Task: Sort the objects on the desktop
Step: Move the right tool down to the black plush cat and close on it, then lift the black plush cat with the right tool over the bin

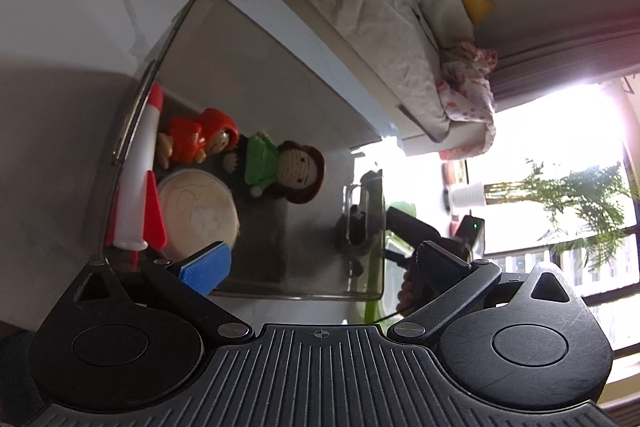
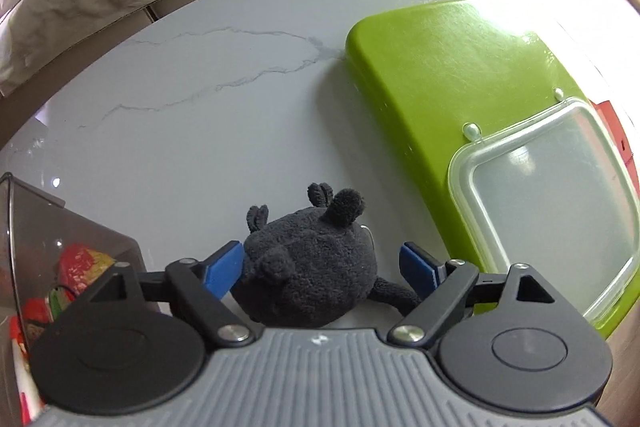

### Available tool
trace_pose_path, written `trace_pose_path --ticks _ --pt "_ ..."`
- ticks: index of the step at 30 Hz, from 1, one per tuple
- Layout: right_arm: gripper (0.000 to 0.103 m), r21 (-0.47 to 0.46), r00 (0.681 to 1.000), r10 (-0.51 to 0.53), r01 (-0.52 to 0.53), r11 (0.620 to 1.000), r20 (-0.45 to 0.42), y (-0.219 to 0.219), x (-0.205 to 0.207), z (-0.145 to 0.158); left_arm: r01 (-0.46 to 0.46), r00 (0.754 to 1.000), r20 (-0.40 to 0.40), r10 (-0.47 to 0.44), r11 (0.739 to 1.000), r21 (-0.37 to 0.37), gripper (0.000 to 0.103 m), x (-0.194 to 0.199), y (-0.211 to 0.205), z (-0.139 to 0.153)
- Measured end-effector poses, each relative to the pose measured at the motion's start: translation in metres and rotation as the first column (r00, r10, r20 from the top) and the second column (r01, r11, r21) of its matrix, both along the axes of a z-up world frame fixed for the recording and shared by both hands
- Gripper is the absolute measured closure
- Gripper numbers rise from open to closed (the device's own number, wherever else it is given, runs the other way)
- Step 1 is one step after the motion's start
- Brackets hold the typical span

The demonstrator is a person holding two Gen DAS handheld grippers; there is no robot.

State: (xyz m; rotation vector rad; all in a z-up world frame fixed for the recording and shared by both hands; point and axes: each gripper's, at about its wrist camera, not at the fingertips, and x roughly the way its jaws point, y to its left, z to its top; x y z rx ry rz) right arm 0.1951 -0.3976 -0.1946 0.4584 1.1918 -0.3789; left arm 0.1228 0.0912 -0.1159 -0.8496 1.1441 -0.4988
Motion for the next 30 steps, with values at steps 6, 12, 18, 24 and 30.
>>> trace_pose_path --ticks 6,12,18,24,30 --pt "0.024 0.219 0.99 -0.141 0.14 0.966 -0.013 -0.016 0.001 -0.027 0.014 1.0 -0.015 -0.014 1.0 0.004 0.0 -0.001 0.004 -0.002" --pt "0.036 0.23 0.988 -0.098 0.067 0.971 0.123 -0.011 -0.012 0.03 -0.052 0.999 -0.002 0.052 0.999 -0.008 0.0 -0.005 0.028 0.004" --pt "0.035 0.05 0.911 0.289 -0.316 0.947 0.293 0.07 -0.03 0.134 -0.105 0.994 -0.012 0.105 0.993 -0.054 0.0 -0.012 0.046 0.003" --pt "0.034 -0.054 0.74 0.651 -0.653 0.756 0.17 0.172 -0.031 0.149 -0.11 0.994 0.013 0.112 0.992 -0.067 0.0 -0.026 0.062 0.01" --pt "0.034 -0.067 0.671 0.729 -0.74 0.669 -0.139 0.231 -0.02 0.09 -0.182 0.982 0.03 0.186 0.979 -0.091 0.0 -0.04 0.095 0.015"
